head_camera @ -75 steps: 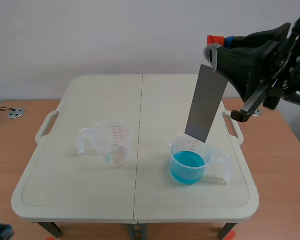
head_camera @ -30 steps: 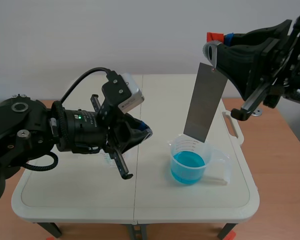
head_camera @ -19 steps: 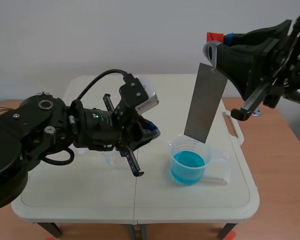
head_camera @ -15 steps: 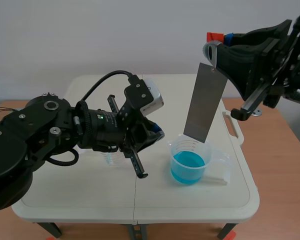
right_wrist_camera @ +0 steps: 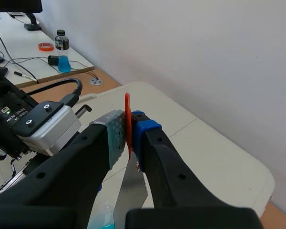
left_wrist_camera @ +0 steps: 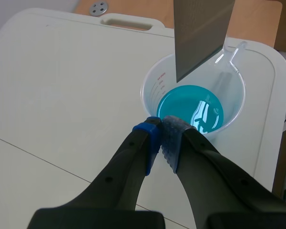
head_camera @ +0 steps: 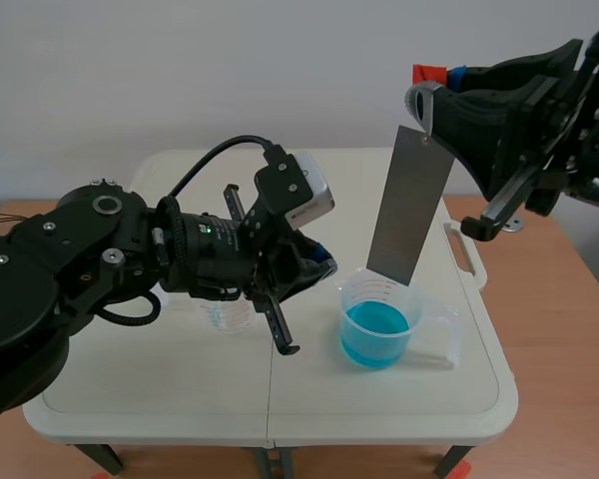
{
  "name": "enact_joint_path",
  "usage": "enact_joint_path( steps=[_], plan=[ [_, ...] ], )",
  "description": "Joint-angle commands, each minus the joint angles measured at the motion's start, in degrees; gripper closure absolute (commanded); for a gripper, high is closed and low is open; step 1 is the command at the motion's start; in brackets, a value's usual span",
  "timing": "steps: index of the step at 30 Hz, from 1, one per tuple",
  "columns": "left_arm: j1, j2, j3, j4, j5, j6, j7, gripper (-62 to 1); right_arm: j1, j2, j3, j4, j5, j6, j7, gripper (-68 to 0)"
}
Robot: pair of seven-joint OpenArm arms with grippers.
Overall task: Hold the metal plate by the orange handle, dip it into the blue solution, take it out and point at it, then put the plate back in the beaker on the left.
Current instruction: 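Raise the plate and point at it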
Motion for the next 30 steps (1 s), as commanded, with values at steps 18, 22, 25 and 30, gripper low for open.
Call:
enact_joint_path(
  steps=[18,22,25,30],
  plan=[
    [-0.7,0.5,-0.2,0.8,-0.7,0.1,-1.2,-4.1,0.5,0.5,0.5,1.3,0.8,0.4,0.8,-1.1],
    [-0.6,0.3,-0.2,0.8,-0.7,0.8,-1.2,-4.1,0.5,0.5,0.5,1.3,0.8,0.4,0.8,-1.1],
    [-0.4,-0.3,-0.8,0.8,-0.5,2.9,-1.7,-4.1,0.5,0.5,0.5,1.3,0.8,0.4,0.8,-1.1],
    [3.2,-2.6,-4.6,2.0,-0.3,8.0,-5.4,-4.1,0.5,0.5,0.5,1.3,0.8,0.4,0.8,-1.1]
  ],
)
